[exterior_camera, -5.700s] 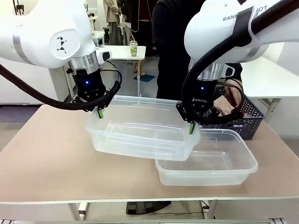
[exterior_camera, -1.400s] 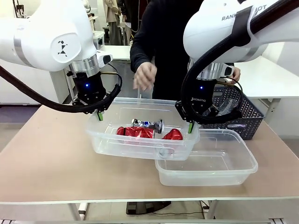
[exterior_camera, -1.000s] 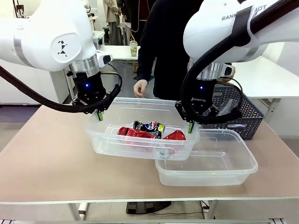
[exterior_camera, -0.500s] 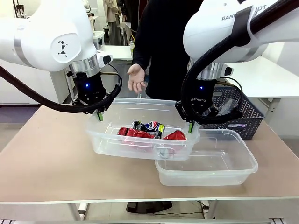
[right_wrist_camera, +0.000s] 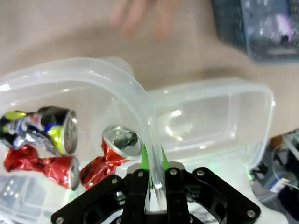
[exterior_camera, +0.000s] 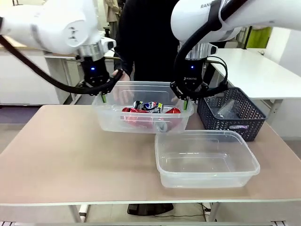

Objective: Sort the waste into each basket.
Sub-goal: Offer the picked Organizing box to the human.

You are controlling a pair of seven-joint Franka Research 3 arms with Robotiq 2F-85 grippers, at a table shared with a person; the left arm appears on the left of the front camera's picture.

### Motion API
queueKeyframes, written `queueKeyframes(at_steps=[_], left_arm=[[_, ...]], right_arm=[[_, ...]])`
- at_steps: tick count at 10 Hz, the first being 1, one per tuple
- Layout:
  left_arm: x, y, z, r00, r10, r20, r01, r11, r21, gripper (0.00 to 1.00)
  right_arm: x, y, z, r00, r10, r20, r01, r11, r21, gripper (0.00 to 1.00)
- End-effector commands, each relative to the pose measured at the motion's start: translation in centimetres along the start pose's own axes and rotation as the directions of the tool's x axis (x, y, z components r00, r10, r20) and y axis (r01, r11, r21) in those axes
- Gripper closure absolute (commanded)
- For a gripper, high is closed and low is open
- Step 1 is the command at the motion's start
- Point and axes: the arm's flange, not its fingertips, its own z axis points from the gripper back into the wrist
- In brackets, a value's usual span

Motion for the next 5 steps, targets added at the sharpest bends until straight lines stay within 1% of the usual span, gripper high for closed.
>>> queueKeyframes(at_steps=[1,3,4,5], left_arm=[[2.2,-3.3,-1.1,0.997,0.081,-0.002,-0.081,0.996,0.025,0.96],[3.3,-3.7,-2.3,0.994,0.106,-0.023,-0.106,0.994,0.005,0.96],[2.9,-0.6,-2.0,1.000,0.031,-0.005,-0.031,0.999,0.030,0.96],[2.9,-0.6,-2.0,1.000,0.031,-0.005,-0.031,0.999,0.030,0.96]], right_arm=[[2.2,2.8,0.3,0.999,0.014,-0.030,-0.013,1.000,0.019,0.95],[2.6,3.0,-1.0,1.000,-0.008,-0.026,0.009,1.000,0.027,0.95],[2.0,3.0,-1.9,0.999,-0.029,-0.037,0.028,0.999,-0.015,0.95],[3.7,1.0,-1.6,1.000,-0.006,-0.028,0.006,1.000,-0.003,0.95]])
